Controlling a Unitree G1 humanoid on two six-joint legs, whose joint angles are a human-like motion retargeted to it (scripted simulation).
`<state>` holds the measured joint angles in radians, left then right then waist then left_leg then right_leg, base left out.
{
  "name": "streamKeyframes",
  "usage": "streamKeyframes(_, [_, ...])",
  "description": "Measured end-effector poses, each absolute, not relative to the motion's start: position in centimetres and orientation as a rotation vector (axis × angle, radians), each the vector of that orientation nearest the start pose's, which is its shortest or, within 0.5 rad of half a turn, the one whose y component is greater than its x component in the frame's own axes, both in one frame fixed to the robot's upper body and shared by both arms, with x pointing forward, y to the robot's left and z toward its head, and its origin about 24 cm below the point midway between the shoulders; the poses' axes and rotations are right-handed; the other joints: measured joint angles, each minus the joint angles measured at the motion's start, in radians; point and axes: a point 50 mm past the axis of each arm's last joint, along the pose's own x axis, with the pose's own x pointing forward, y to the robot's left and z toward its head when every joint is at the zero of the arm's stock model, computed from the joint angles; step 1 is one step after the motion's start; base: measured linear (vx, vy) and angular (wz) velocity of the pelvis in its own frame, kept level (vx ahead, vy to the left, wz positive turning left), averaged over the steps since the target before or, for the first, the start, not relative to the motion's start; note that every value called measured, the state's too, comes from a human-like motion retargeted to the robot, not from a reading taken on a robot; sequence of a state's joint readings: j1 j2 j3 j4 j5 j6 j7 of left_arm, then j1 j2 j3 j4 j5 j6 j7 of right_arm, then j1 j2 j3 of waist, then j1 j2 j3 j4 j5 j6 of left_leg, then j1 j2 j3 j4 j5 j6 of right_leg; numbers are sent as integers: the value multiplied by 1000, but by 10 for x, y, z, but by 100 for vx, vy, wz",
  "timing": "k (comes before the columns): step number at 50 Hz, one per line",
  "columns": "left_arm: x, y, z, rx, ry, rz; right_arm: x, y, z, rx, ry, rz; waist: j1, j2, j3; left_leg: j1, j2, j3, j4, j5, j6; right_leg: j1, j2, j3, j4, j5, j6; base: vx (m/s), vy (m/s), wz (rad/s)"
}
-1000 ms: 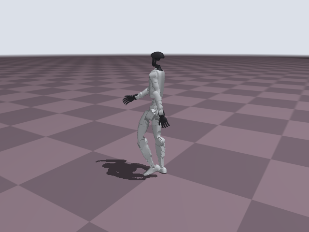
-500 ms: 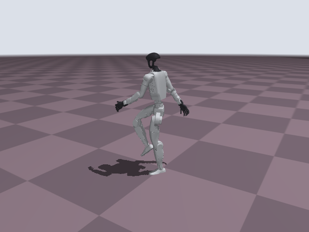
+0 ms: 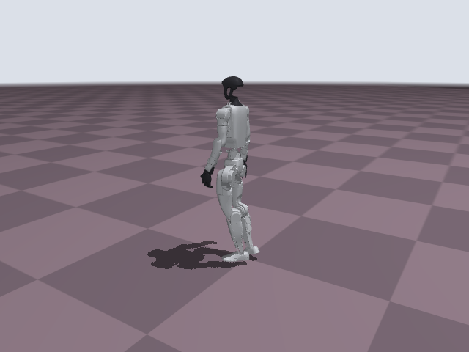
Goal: In place motions
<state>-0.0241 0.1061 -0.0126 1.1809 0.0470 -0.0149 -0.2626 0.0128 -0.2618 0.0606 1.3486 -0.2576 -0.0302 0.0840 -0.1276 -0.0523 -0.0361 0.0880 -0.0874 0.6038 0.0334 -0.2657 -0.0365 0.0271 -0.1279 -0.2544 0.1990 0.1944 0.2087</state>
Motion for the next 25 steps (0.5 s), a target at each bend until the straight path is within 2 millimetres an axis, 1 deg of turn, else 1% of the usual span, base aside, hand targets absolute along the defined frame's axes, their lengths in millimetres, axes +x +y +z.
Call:
streamKeyframes(2, [77, 178, -171, -58, 1254, -172, 84, -240, -162, -474, 1281, 178, 65, -21, -4, 11, -19, 42, -9, -3, -12, 37, -12, -55, -100, -112, -34, -2, -19, -132])
streamKeyframes(3, [63, 180, -174, -76, 1294, -146, 95, -236, -161, -486, 1244, 197, 93, -26, -5, 18, -19, 56, -15, -3, -19, 40, -16, -89, -137, -121, -51, 1, -18, -104])
streamKeyframes(4, [50, 182, -176, -85, 1330, -121, 104, -232, -159, -488, 1214, 208, 116, -29, -7, 21, -18, 65, -19, -1, -24, 42, -23, -94, -166, -107, -42, 3, -17, -72])
streamKeyframes(5, [37, 184, -178, -90, 1365, -96, 112, -228, -157, -484, 1186, 216, 136, -32, -10, 21, -16, 71, -24, 2, -29, 42, -32, -85, -192, -82, -18, 2, -18, -50])
streamKeyframes(7, [13, 185, -180, -94, 1438, -52, 124, -223, -154, -463, 1141, 213, 175, -32, -15, 14, -5, 85, -28, 8, -32, 32, -36, -115, -203, -80, -30, -2, -20, -36])
streamKeyframes(8, [1, 185, -180, -101, 1474, -29, 129, -220, -153, -455, 1120, 217, 183, -34, -13, 12, -3, 86, -30, 10, -31, 21, -33, -147, -196, -88, -52, -8, -21, -17])
streamKeyframes(9, [-9, 186, -180, -112, 1506, -6, 136, -217, -151, -451, 1099, 225, 182, -38, -5, 12, -3, 88, -33, 15, -28, 12, -28, -131, -187, -95, -62, -12, -21, -1])
streamKeyframes(10, [-18, 187, -179, -126, 1535, 15, 142, -215, -149, -449, 1078, 235, 177, -43, 7, 13, -5, 89, -37, 21, -25, 5, -22, -91, -175, -102, -67, -16, -22, 31])
streamKeyframes(11, [-25, 186, -179, -143, 1566, 25, 147, -213, -148, -454, 1070, 245, 155, -42, 18, 15, -2, 82, -39, 26, -22, 10, -21, -89, -176, -106, -65, -18, -21, 58])
streamKeyframes(13, [-41, 184, -178, -174, 1634, 30, 150, -212, -148, -470, 1079, 266, 109, -38, 30, 16, 6, 69, -41, 34, -19, 26, -21, -123, -186, -112, -64, -15, -15, 80])
streamKeyframes(15, [-56, 181, -176, -193, 1706, 11, 142, -213, -152, -487, 1124, 290, 80, -28, 27, 16, 19, 69, -41, 41, -19, 40, -17, -138, -197, -121, -57, -7, -8, 59])
streamKeyframes(17, [-66, 181, -174, -180, 1752, -38, 124, -216, -158, -489, 1194, 294, 60, -20, 16, 7, 28, 43, -38, 48, -17, 48, -11, -152, -209, -127, -55, 0, -6, 49])
streamKeyframes(20, [-75, 185, -172, -108, 1776, -119, 81, -223, -168, -460, 1351, 256, 101, -26, 1, 7, 27, 47, -42, 60, -18, 47, -3, -154, -211, -136, -65, 8, -7, 8])
streamKeyframes(22, [-76, 191, -172, -49, 1763, -134, 50, -226, -172, -426, 1472, 218, 129, -34, 4, 13, 27, 46, -43, 68, -19, 53, -6, -155, -208, -140, -65, 3, -9, 10])
streamKeyframes(25, [-72, 194, -172, -18, 1736, -110, 13, -228, -173, -393, 1619, 183, 132, -34, 13, 17, 34, 40, -39, 78, -20, 68, -3, -170, -214, -146, -65, -5, -5, 21])
